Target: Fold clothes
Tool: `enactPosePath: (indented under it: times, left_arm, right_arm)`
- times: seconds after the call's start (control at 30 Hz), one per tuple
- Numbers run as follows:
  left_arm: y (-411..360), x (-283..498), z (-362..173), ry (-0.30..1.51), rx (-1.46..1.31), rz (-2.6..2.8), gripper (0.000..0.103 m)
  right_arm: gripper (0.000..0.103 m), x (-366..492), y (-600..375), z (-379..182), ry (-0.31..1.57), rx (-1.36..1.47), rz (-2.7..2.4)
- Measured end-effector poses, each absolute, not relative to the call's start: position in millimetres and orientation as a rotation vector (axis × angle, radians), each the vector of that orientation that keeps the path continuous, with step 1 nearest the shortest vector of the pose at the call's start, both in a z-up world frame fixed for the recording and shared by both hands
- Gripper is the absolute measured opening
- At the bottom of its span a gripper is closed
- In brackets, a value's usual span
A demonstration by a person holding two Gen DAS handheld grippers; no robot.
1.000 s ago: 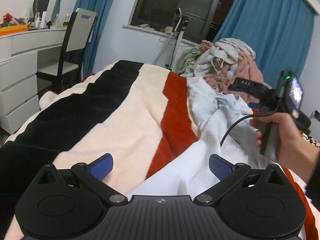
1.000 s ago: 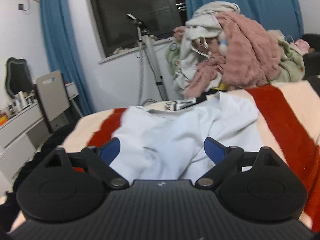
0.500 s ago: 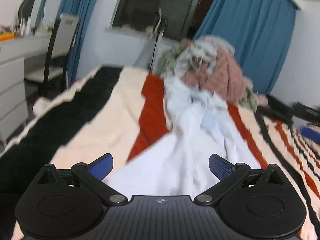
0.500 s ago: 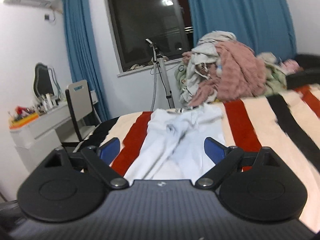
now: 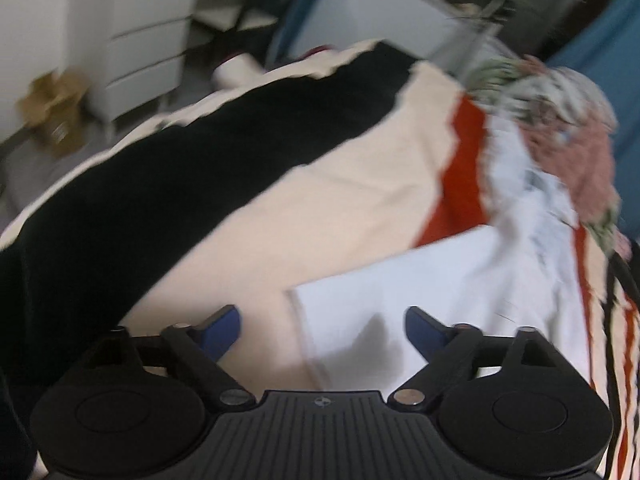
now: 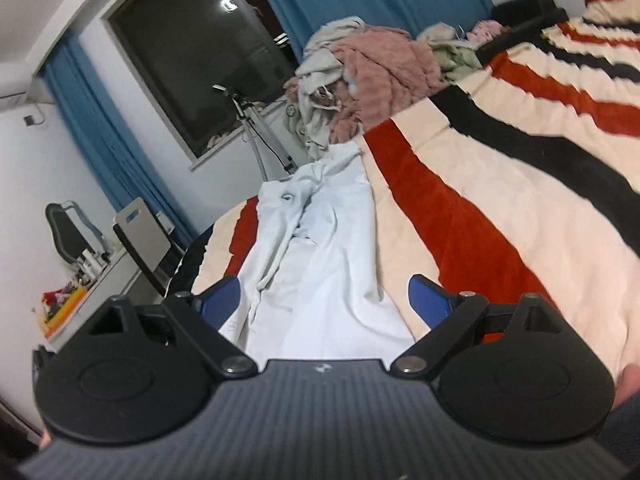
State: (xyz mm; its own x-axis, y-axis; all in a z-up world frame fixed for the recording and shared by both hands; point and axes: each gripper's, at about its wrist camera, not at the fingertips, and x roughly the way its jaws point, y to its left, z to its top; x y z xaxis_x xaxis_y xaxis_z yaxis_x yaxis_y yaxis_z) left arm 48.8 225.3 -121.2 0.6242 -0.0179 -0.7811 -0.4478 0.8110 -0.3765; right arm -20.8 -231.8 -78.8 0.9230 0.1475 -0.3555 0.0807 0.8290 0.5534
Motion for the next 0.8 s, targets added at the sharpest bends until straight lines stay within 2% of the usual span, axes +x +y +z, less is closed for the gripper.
enactPosePath:
  times: [0.1,0.17,0.2,0.27,0.33,0.43,0.6,0.8]
  left_arm:
    - [229,50,-125,0.852,-0.621,0.290,0.077]
    - [223,54,-125,0.849,-0.581,0.303,0.064]
    - [219,56,-124,0.853,-0.537,0.318,0.052]
    - [210,57,-122,0.861,-0.455,0.325,0.040]
    - [200,55,-118,0.858,-0.410,0.316,0.023]
    - [198,46,-112,0.818,-0.448,0.268,0.007]
    - [194,33,-97,0.748,-0.440,0.231,0.006]
    - [142,-34,-32,0.489,-0.134,0.077,0.006]
  right_arm:
    - [0.092,-22,-233,-81,0.406,0.608,0.041]
    - [0.092,-22,-234,-83,0.410,0.615,0.044]
    - [0.092,-23,-235,-84,0.412,0.620,0.044]
    - [0.092,-24,-236,-84,0.412,0.631,0.043]
    - [0.092,-26,-238,-84,0.409,0.638,0.046]
    - [0.092,-30,-240,-84,0.405,0.648,0.052]
    - [0.092,-33,-245,-85,0.399,0.675,0.056]
    - [0.092,-35,-252,-87,0.417,0.681,-0.004]
